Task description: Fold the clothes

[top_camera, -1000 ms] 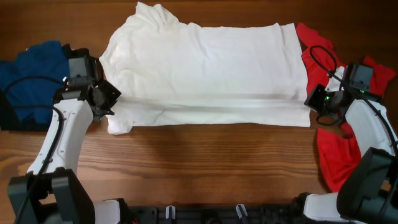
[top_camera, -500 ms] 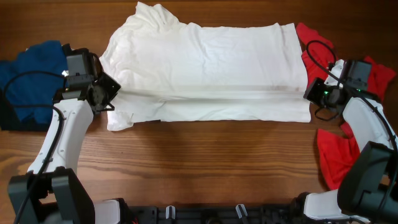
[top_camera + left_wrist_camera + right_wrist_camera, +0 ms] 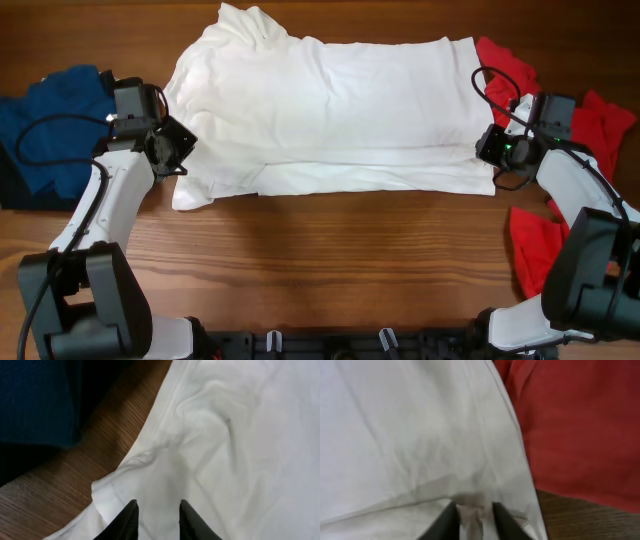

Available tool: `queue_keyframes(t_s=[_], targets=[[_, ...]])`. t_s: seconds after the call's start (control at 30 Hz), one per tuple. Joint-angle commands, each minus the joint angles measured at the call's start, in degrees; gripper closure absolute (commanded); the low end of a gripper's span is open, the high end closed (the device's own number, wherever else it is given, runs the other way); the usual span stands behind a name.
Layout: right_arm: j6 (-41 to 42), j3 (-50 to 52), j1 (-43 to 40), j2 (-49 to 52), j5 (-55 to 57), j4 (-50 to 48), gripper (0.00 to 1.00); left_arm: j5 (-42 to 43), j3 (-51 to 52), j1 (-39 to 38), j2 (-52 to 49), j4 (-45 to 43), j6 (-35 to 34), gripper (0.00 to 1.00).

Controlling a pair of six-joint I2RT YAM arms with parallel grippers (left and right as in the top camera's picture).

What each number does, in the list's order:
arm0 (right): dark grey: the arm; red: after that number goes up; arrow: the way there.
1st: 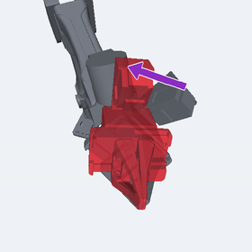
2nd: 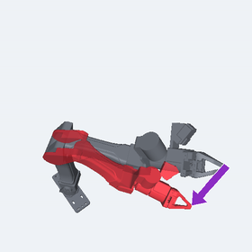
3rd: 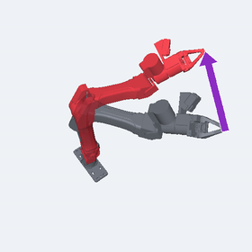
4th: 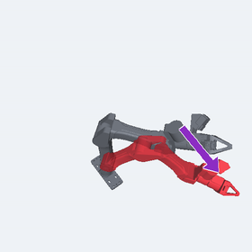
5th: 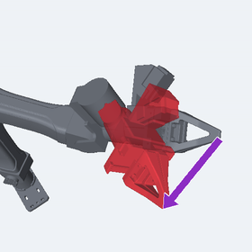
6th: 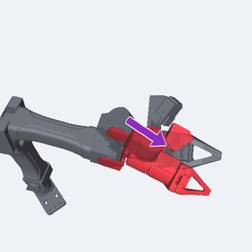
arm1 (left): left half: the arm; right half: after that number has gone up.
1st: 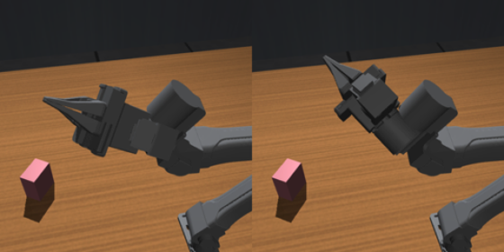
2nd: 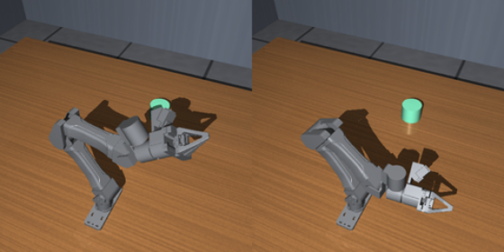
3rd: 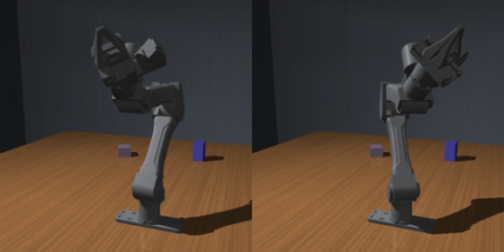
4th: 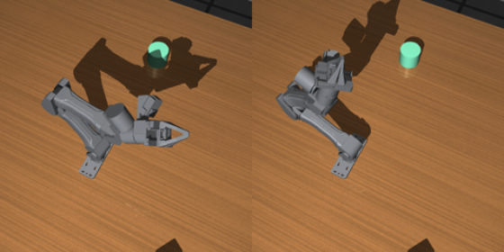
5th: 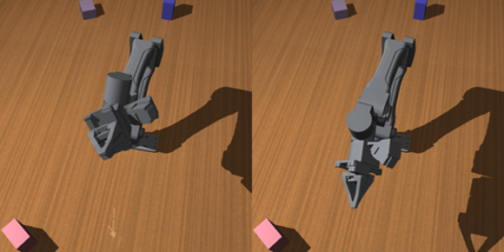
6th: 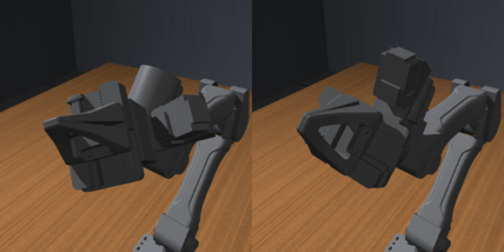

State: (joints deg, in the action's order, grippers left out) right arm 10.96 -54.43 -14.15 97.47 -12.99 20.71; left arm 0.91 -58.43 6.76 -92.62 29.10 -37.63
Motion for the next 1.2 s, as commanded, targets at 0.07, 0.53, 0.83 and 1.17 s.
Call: queue_keyframes(t_s=[0.07,0.53,0.83,1.17], targets=[[4.0,0.3,0.2,1.0,10.7,2.8,0.58,-0.3,0.3,0.1,-0.5,2.8,0.3,0.49],[7.4,0.3,0.2,0.9,14.3,11.6,0.42,-4.6,0.3,0.1,-0.5,22.9,1.4,0.45],[4.3,0.3,0.2,0.9,8.2,11.6,0.52,-5.5,3.1,0.1,-0.5,25.9,1.1,0.48],[-0.7,0.3,0.2,1.0,0.4,12.8,0.47,1.0,9.6,0.1,-0.5,16.8,1.2,0.47]])
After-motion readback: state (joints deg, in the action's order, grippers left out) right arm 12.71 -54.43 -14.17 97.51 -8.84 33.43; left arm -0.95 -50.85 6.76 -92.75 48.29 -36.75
